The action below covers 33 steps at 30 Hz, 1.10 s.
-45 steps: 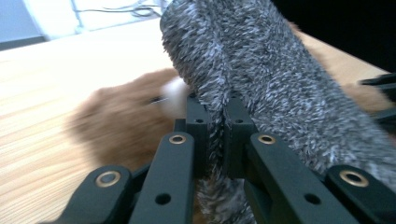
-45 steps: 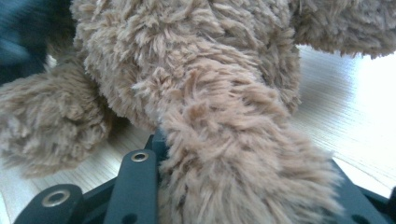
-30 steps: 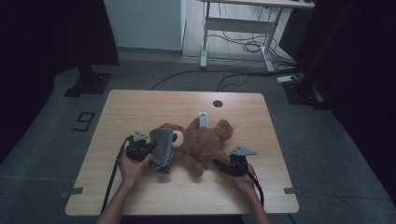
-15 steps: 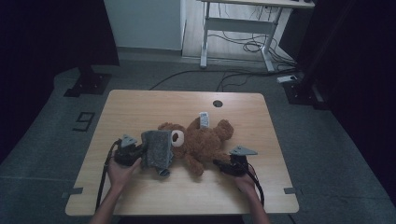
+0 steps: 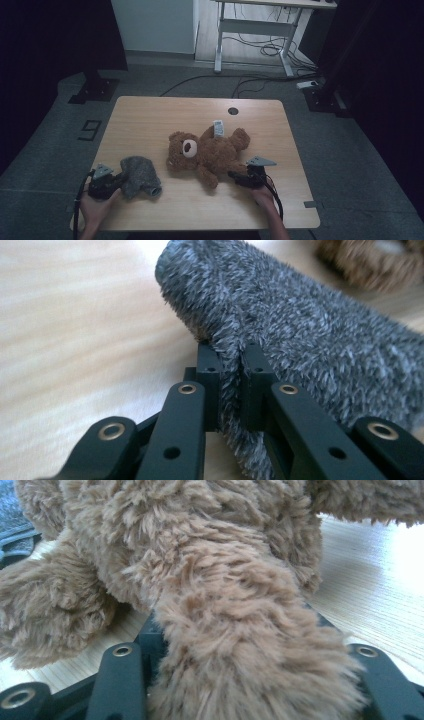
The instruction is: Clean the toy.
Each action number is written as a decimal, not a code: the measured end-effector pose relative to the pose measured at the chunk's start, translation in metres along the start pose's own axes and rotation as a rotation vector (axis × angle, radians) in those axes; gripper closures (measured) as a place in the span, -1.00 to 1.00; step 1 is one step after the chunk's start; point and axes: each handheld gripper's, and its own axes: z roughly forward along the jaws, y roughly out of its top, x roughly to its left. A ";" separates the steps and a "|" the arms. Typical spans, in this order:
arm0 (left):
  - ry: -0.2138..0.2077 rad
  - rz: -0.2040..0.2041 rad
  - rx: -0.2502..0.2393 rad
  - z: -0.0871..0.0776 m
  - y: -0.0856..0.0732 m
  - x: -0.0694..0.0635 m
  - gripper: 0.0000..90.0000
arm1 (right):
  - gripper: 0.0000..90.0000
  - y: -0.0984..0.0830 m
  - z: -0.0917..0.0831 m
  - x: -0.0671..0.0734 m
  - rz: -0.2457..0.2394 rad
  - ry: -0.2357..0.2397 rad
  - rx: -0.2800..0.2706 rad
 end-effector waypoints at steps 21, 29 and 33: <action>-0.143 0.090 -0.153 -0.016 0.045 -0.050 -0.28 | -0.31 0.007 -0.019 -0.001 -0.007 0.003 -0.091; -0.219 0.102 -0.138 0.003 0.063 -0.084 -0.25 | -0.36 0.013 -0.035 -0.004 -0.006 -0.003 -0.141; -0.241 0.113 -0.122 0.012 0.065 -0.098 -0.24 | -0.36 0.013 -0.040 -0.004 -0.003 -0.004 -0.155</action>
